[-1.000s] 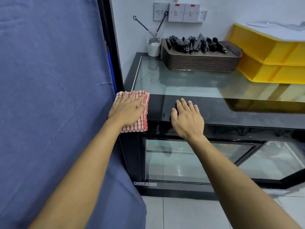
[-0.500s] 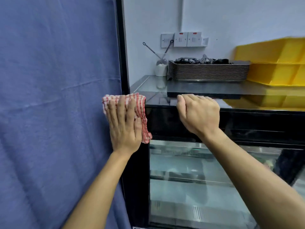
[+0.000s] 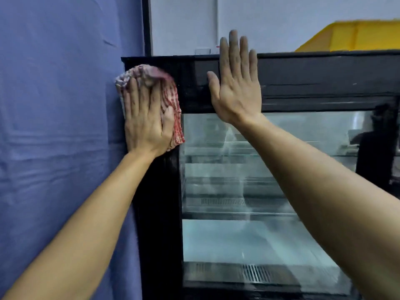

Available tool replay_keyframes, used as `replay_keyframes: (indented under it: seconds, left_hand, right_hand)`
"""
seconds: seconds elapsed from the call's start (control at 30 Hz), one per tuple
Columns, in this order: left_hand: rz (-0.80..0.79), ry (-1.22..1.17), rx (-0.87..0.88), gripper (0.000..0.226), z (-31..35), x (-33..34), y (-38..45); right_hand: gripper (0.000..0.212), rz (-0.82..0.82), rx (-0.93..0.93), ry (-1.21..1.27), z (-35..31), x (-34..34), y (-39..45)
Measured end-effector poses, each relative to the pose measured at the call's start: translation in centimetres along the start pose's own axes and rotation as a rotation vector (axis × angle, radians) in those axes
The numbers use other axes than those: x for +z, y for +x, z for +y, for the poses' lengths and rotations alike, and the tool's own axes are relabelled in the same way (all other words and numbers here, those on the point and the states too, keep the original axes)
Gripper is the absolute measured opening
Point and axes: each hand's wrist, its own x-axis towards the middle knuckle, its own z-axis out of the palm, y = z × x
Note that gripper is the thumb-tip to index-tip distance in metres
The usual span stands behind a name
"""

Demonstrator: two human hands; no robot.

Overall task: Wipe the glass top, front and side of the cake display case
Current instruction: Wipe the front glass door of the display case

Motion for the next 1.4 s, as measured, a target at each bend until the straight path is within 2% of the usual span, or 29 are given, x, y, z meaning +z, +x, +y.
replay_keyframes:
  seconds: [0.1,0.27,0.37,0.5,0.63,0.73,0.87,1.0,1.07,1.13,1.3,1.4]
  left_hand:
    - [-0.038,-0.036,-0.034,0.073,0.3,-0.7,0.4]
    - [0.047,-0.015,-0.051,0.067,1.0,-0.6,4.8]
    - [0.066,-0.041,-0.036,0.063,1.4,-0.3,1.9]
    - [-0.032,-0.045,-0.003,0.065,0.9,0.0,-3.5]
    - [-0.027,-0.005,0.024,0.067,0.0,-1.0,2.7]
    - [-0.008,0.005,0.03,0.067,0.3,-0.9,5.1]
    - [0.042,-0.063,-0.004,0.065,1.2,0.0,-1.3]
    - [-0.061,-0.105,-0.069,0.065,2.4,0.8,-14.6]
    - [-0.113,-0.075,-0.098,0.066,2.3,1.0,-18.5]
    - [-0.126,-0.057,-0.089,0.068,1.8,1.0,-16.4]
    - [-0.032,-0.041,-0.118,0.073,2.0,-0.4,-2.5]
    - [0.02,0.0,-0.078,0.072,2.3,-0.1,-0.3]
  right_hand:
    - [0.067,0.024,-0.038,0.002,-0.5,0.4,-3.8]
    - [0.061,0.06,-0.11,0.004,0.8,0.8,-7.2]
    - [0.061,0.059,-0.084,0.009,0.3,0.9,-7.2]
    - [0.063,0.047,-0.049,0.034,-0.1,0.6,-7.7]
    - [0.065,0.047,-0.028,0.04,-0.7,0.5,-7.7]
    - [0.064,0.059,-0.077,0.033,0.3,0.6,-7.8]
    - [0.064,0.082,-0.093,0.02,0.5,0.9,-8.0]
    - [0.063,0.091,-0.087,0.02,0.3,0.8,-8.1]
    - [0.063,0.093,-0.088,0.021,0.4,0.8,-8.1]
    - [0.063,0.096,-0.086,0.02,0.5,0.8,-8.2]
    - [0.064,0.102,-0.101,0.019,0.6,1.1,-8.3]
    - [0.064,0.114,-0.101,0.024,0.6,1.1,-8.2]
